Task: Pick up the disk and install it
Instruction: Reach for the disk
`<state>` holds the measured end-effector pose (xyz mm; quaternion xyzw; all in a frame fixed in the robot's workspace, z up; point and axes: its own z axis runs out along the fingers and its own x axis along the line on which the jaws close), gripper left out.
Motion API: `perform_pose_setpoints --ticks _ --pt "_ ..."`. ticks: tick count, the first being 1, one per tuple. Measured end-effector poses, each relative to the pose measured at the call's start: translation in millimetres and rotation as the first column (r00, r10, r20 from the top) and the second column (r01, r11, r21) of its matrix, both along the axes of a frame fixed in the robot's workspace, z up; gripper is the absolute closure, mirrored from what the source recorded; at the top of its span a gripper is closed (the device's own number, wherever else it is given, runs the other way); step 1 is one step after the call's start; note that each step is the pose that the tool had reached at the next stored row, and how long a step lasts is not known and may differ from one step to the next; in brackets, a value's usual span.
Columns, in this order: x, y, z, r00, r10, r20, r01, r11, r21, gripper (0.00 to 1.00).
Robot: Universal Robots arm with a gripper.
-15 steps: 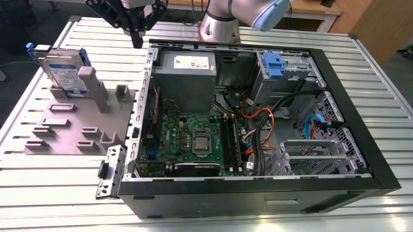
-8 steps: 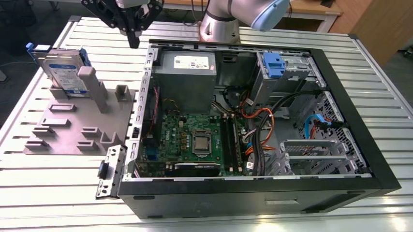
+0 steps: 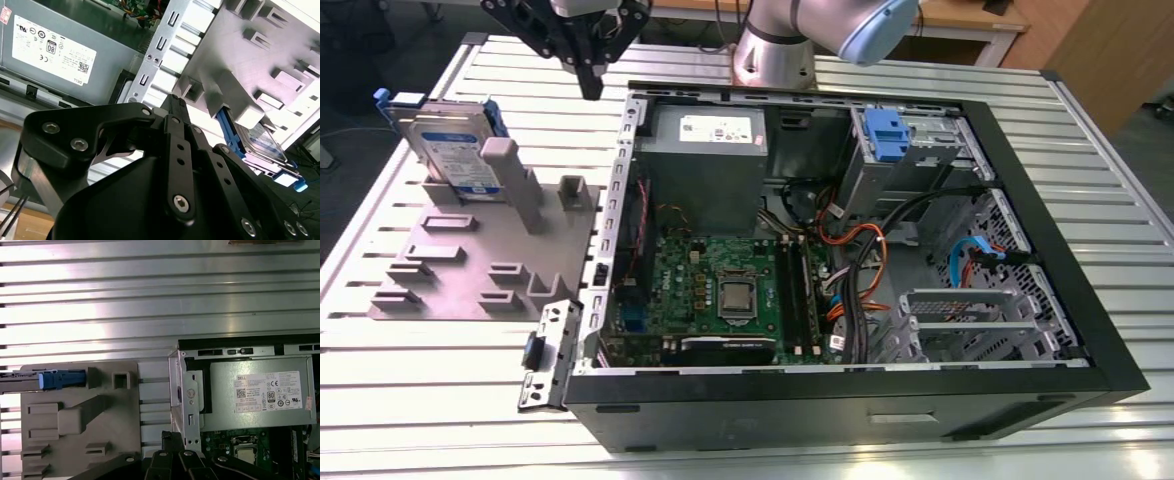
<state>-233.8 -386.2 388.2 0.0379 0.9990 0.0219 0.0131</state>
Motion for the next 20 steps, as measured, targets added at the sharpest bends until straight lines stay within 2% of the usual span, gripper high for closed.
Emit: perform_pose_setpoints --ticks 15,20 --pt "-18.3 0.0 -0.7 1.0000 0.000 0.0000 0.000 1.0000 0.0000 0.89" --pt "-21.9 0.0 -0.9 1.0000 0.000 0.0000 0.000 1.0000 0.0000 0.89"
